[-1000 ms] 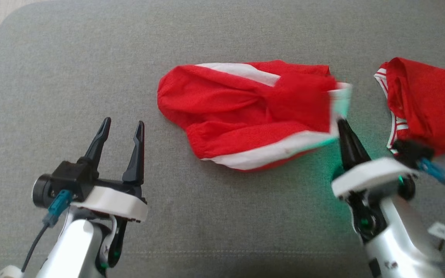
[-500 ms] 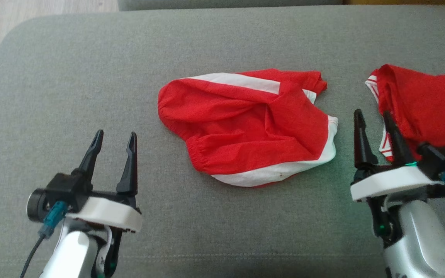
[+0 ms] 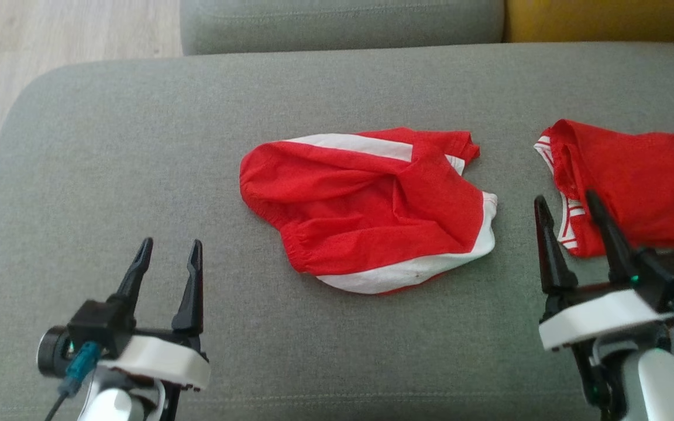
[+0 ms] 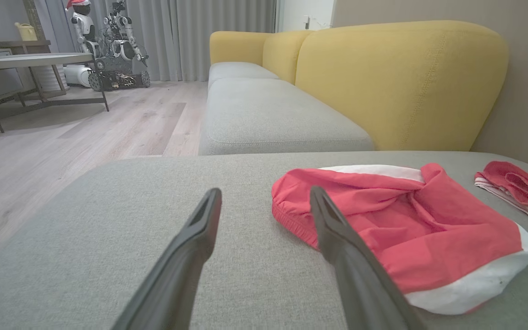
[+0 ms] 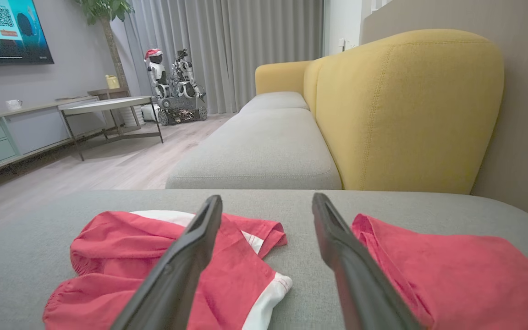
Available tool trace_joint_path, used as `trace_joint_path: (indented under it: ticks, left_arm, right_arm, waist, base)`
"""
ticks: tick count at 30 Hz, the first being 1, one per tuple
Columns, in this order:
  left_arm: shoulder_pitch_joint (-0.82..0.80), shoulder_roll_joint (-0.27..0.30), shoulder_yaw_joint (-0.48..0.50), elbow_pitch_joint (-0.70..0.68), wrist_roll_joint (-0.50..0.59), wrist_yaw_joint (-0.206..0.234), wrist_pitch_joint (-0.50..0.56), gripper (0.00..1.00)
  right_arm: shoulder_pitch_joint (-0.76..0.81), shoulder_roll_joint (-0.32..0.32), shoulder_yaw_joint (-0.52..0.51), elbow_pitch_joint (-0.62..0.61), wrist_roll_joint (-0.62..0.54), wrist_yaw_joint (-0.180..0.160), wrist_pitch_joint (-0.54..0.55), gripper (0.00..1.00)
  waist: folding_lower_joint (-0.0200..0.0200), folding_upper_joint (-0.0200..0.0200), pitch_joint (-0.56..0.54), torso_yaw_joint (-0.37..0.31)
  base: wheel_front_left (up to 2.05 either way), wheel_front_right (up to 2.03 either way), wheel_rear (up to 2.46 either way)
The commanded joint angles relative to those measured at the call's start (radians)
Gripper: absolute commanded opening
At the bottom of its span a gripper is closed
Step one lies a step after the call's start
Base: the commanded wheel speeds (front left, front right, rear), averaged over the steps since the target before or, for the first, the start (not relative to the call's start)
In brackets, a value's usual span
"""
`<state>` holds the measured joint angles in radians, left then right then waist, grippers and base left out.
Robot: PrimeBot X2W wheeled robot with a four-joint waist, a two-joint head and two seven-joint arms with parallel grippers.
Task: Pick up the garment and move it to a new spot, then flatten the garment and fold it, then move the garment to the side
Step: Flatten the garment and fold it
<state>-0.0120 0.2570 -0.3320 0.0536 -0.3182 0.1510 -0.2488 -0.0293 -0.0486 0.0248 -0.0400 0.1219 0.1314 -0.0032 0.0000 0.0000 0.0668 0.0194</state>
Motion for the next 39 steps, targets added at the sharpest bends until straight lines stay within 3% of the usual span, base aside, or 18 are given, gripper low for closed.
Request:
trace_joint_path:
  ticks: [1,16,21,25,33,39]
  left_arm:
    - [-0.027,0.025,0.038,-0.036,-0.004,0.009,-0.003,1.0]
    - [-0.026,0.034,0.024,-0.048,-0.009,0.014,0.014,1.0]
    - [-0.04,0.032,0.005,-0.044,-0.014,-0.004,0.026,1.0]
    - [-0.086,0.013,-0.041,-0.022,-0.031,-0.057,0.049,1.0]
    - [-0.195,-0.051,-0.142,0.141,-0.104,-0.21,0.1,1.0]
    - [-0.258,-0.085,-0.168,0.308,-0.186,-0.262,0.113,1.0]
  right_arm:
    - [-0.007,-0.002,0.021,-0.05,0.0,-0.001,0.012,1.0]
    - [0.025,-0.002,0.02,-0.077,0.03,-0.001,0.043,1.0]
    - [0.022,-0.002,0.02,-0.077,0.032,-0.001,0.045,1.0]
    - [0.011,-0.002,0.028,-0.081,0.033,-0.001,0.048,1.0]
    - [-0.019,-0.002,0.057,-0.076,0.037,-0.001,0.05,1.0]
    - [-0.038,-0.002,0.061,-0.07,0.045,-0.001,0.04,1.0]
  waist:
    - [0.0,0.0,-0.009,0.001]
    - [0.0,0.0,-0.013,0.002]
    - [0.0,0.0,-0.007,0.004]
    - [0.0,0.0,0.014,0.0]
    - [0.0,0.0,0.072,-0.041]
    - [0.0,0.0,0.11,-0.078]
  base:
    - [0.0,0.0,0.0]
    - [0.0,0.0,0.0]
    - [0.0,0.0,0.0]
    - [0.0,0.0,0.0]
    - [0.0,0.0,0.0]
    - [0.0,0.0,0.0]
